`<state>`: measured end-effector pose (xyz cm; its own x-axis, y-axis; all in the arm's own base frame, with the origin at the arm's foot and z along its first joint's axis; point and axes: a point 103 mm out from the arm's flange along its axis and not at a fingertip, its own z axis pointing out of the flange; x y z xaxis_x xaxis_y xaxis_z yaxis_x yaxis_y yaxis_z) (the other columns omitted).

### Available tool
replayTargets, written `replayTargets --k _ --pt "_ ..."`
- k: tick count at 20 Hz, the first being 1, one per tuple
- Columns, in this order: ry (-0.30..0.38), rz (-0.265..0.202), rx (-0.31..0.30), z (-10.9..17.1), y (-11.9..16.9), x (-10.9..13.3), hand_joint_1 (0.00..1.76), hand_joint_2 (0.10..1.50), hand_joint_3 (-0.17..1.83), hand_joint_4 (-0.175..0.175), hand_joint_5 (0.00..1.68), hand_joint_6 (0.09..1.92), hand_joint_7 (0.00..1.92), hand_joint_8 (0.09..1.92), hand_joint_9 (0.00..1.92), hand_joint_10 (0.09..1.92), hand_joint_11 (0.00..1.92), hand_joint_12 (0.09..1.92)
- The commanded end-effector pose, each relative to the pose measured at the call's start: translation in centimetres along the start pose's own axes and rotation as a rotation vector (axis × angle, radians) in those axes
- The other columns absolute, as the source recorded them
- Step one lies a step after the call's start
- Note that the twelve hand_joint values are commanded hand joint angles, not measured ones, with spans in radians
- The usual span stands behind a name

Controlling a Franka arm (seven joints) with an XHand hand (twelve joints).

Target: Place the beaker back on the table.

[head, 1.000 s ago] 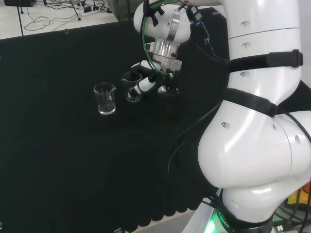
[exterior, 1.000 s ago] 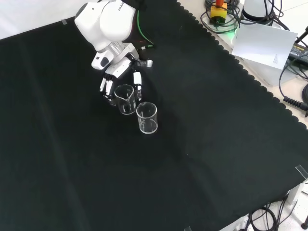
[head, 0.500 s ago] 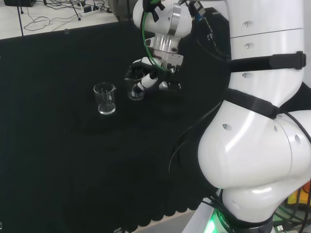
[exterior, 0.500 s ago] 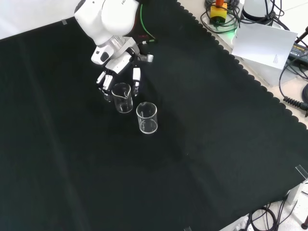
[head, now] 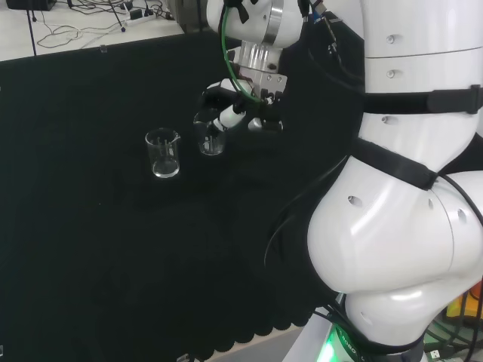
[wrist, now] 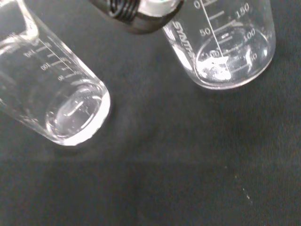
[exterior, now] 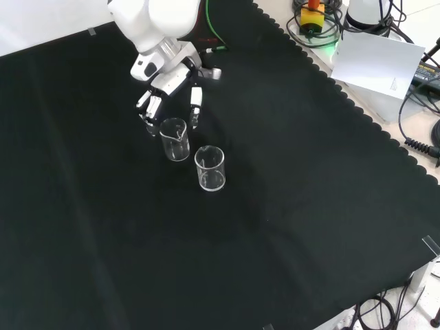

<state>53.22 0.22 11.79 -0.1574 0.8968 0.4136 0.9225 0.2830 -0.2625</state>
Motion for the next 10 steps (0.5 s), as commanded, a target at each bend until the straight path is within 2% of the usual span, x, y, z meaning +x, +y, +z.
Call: replayTargets --k 1,4,10 --pt "-0.033 0.010 -0.057 -3.4 -2.4 1.8 0.96 0.88 -0.17 -0.064 0.35 0.27 0.19 0.73 0.60 0.09 0.00 1.42" --pt "-0.053 0.018 -0.098 -5.2 -4.2 2.6 0.95 0.88 -0.17 -0.065 0.35 0.26 0.19 0.73 0.60 0.09 0.00 1.42" --pt "-0.086 0.054 -0.108 -6.9 -7.5 3.8 0.94 0.88 -0.17 -0.066 0.36 0.26 0.20 0.73 0.60 0.09 0.00 1.41"
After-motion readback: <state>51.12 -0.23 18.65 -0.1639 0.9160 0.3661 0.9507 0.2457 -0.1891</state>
